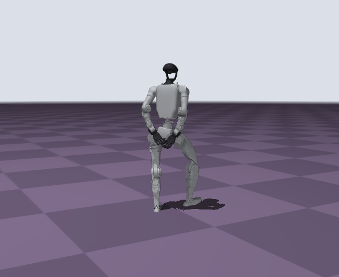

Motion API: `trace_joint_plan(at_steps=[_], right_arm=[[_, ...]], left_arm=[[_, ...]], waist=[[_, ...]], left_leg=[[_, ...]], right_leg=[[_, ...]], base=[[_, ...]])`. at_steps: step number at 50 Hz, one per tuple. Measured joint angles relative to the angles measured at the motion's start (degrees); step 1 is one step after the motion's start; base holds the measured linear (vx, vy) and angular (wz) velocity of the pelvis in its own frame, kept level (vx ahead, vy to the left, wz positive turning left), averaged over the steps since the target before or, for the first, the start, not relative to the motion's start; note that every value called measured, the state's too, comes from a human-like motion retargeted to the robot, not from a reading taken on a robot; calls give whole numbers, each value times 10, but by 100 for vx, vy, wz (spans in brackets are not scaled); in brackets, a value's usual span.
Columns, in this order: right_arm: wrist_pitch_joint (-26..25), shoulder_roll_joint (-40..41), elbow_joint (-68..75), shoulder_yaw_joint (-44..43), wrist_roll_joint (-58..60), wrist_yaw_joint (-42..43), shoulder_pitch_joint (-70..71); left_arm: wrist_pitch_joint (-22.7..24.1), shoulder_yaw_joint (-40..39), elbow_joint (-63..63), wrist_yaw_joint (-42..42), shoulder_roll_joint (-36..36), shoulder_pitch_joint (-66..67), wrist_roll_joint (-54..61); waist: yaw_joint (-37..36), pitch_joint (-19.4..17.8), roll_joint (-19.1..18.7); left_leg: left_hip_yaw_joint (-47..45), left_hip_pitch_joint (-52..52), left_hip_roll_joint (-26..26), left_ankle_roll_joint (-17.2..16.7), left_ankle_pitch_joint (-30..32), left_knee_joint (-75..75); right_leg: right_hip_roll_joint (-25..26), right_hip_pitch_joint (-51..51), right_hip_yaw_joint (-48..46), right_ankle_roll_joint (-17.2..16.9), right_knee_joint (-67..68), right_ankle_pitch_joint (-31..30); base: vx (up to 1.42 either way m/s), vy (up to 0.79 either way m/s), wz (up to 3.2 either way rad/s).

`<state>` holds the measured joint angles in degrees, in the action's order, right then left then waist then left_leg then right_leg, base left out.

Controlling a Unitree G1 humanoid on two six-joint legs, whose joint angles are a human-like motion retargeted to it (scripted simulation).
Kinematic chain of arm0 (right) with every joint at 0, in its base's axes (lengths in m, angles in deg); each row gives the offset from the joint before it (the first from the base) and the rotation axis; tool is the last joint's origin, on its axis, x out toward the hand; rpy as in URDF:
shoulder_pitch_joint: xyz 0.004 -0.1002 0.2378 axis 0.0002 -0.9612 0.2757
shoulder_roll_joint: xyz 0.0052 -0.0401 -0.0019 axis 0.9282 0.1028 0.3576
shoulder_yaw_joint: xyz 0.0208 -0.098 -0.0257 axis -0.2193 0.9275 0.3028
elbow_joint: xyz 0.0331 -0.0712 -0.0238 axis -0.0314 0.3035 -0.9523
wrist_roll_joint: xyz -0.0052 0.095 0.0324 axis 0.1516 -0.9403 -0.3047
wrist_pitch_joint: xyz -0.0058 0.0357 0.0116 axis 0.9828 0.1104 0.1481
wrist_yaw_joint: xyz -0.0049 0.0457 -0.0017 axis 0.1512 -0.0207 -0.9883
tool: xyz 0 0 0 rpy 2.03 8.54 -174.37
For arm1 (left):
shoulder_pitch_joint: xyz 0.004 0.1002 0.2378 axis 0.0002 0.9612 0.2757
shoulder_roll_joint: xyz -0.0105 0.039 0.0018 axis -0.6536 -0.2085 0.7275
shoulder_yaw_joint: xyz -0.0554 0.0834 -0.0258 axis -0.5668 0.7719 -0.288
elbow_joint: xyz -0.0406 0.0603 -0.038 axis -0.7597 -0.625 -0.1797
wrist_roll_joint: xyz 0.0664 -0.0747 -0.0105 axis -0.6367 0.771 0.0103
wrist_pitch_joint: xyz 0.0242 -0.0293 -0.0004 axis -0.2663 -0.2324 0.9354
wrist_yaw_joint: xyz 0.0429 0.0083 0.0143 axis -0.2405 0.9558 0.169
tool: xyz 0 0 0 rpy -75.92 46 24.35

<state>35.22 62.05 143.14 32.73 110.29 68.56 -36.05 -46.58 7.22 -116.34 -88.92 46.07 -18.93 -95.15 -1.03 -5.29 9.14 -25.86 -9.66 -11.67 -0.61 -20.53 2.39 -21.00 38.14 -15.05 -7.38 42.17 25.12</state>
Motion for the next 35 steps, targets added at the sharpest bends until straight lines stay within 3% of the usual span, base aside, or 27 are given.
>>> trace_joint_plan(at_steps=[20, 35], right_arm=[[18, -26, -29, -13, 21, 15, -5], [11, -33, -50, -37, -33, 22, -24]], left_arm=[[10, -8, 42, -24, -20, -3, -13], [2, 1, 39, -56, -23, -10, -1]], waist=[[2, 9, -15], [9, 8, -20]], left_leg=[[-7, 20, 5, 0, 2, -1], [13, 33, 1, 6, 2, -1]], right_leg=[[32, 45, -15, 9, -37, 17], [45, 45, -9, 6, -30, -17]], base=[[-3, 2, 13], [1, 3, 26]])
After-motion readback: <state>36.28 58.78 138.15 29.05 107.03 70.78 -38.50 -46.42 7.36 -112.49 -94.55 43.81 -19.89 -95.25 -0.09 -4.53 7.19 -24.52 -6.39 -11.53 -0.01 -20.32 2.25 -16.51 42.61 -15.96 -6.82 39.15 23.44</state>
